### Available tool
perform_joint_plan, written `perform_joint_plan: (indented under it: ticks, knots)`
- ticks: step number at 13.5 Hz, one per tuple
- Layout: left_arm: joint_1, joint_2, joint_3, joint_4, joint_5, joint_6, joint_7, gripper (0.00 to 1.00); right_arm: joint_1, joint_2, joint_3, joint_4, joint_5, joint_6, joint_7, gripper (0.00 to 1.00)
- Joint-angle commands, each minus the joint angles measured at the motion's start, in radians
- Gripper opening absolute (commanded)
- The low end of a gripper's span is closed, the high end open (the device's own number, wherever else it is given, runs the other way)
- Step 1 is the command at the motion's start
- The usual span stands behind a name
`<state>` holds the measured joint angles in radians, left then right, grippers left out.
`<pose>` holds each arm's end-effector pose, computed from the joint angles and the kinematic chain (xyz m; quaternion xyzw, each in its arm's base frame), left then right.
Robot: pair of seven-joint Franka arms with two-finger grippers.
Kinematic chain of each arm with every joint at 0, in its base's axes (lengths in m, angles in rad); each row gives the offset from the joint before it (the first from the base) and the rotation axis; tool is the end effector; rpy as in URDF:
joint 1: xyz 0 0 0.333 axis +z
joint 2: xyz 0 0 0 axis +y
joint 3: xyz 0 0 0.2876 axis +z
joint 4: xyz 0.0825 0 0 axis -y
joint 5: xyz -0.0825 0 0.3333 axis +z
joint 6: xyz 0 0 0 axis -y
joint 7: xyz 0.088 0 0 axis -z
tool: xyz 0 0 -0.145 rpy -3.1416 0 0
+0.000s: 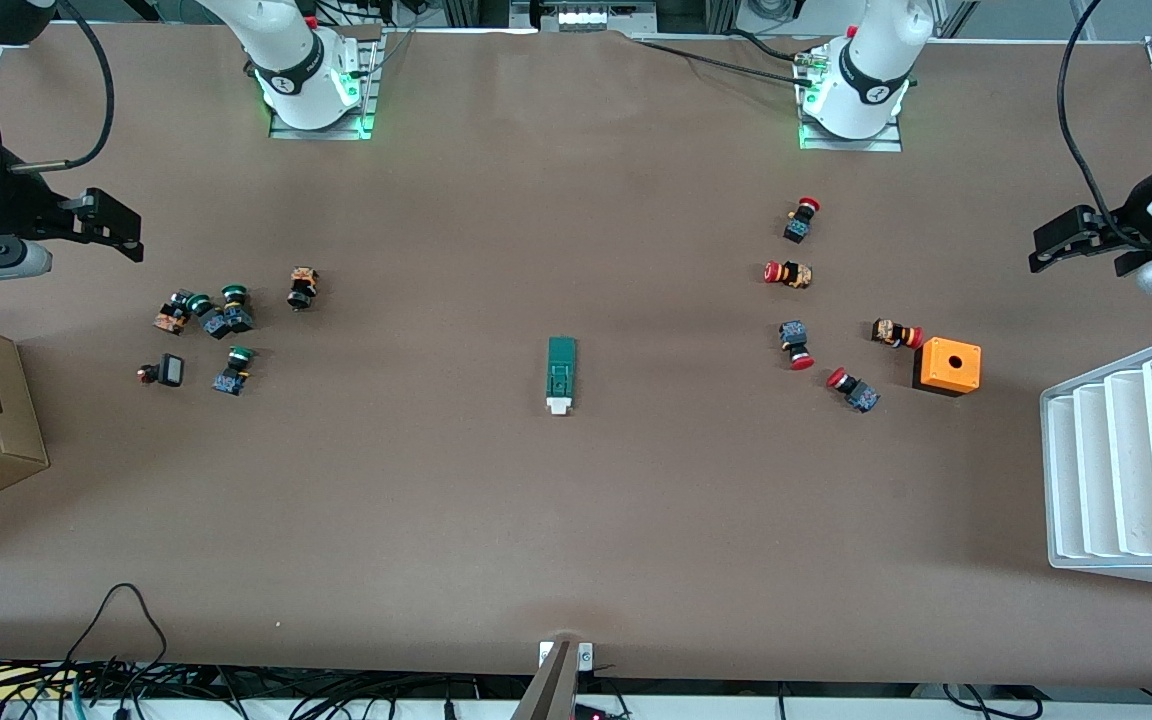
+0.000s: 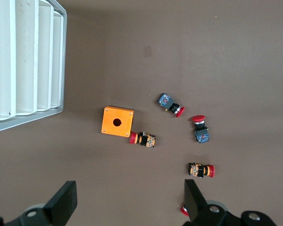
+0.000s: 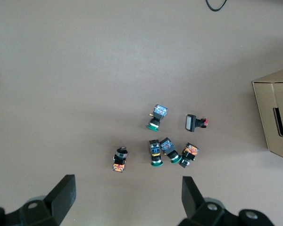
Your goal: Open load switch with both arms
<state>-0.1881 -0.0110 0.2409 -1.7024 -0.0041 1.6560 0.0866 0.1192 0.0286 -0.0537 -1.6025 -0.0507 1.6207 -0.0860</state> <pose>0.5023 0.0265 0.5151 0.9997 -0.0167 -0.0176 0.0046 0.5142 0.0269 0.5347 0.9967 0.0770 -0.0054 0.0260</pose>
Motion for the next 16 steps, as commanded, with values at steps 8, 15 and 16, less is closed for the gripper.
perform_joint_plan:
  ticks: [8, 15, 16]
  knots:
    - [-0.013, -0.021, 0.006, -0.017, 0.006, 0.011, 0.009, 1.00, 0.005, 0.004, -0.002, 0.018, -0.015, -0.019, 0.002, 0.99]
    - [-0.065, 0.012, -0.141, -0.014, -0.004, 0.080, -0.243, 1.00, 0.007, 0.005, -0.002, 0.018, -0.014, -0.021, 0.009, 0.99]
    - [-0.064, 0.019, -0.184, -0.014, -0.011, 0.100, -0.296, 1.00, 0.005, 0.004, -0.002, 0.018, -0.014, -0.021, 0.009, 0.99]
